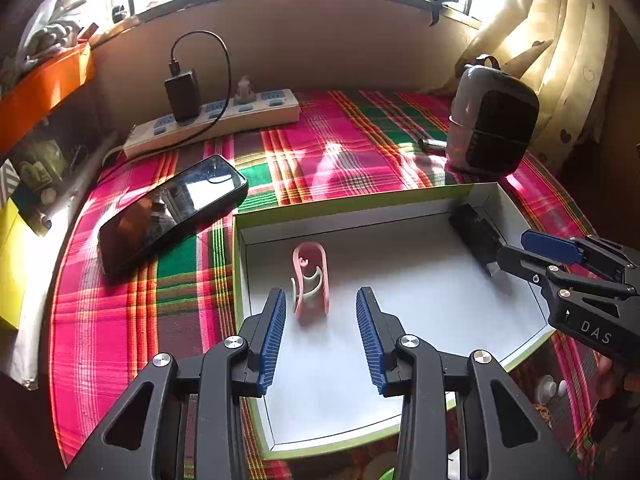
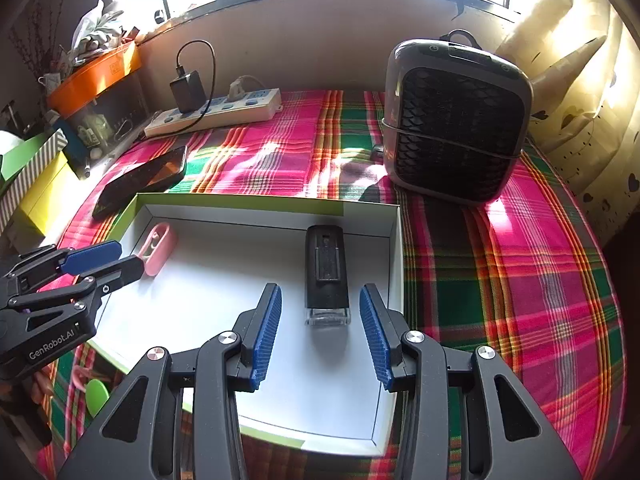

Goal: Organize objects
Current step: 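Open the right tool to drop the black cylinder while the left tool releases the pink clip, then move the right tool to the white knob while the left tool approaches another pink clip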

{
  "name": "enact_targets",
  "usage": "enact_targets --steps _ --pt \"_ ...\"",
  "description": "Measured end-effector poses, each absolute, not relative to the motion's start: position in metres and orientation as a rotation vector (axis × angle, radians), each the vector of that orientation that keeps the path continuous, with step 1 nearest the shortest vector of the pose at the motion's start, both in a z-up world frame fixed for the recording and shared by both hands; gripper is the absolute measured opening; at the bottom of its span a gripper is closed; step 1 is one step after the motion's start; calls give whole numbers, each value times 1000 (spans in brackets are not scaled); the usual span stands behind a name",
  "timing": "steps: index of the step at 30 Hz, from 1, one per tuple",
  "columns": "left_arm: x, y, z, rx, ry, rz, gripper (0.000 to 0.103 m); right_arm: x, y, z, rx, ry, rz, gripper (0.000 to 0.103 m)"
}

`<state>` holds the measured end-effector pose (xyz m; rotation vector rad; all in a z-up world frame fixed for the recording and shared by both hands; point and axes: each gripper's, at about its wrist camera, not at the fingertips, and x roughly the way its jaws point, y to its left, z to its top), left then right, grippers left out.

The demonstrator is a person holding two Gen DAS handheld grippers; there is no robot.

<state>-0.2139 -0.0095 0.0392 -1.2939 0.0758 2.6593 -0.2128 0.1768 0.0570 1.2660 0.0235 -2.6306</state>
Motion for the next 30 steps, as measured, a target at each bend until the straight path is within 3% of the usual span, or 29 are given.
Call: enact_targets --steps 14,30 --pt "-159 -32 56 -1196 -13 2661 35 -162 197 67 1188 -36 -2621 44" --pt "-104 -62 26 -1229 -97 2610 38 -111 211 55 1116 -45 -2524 47"
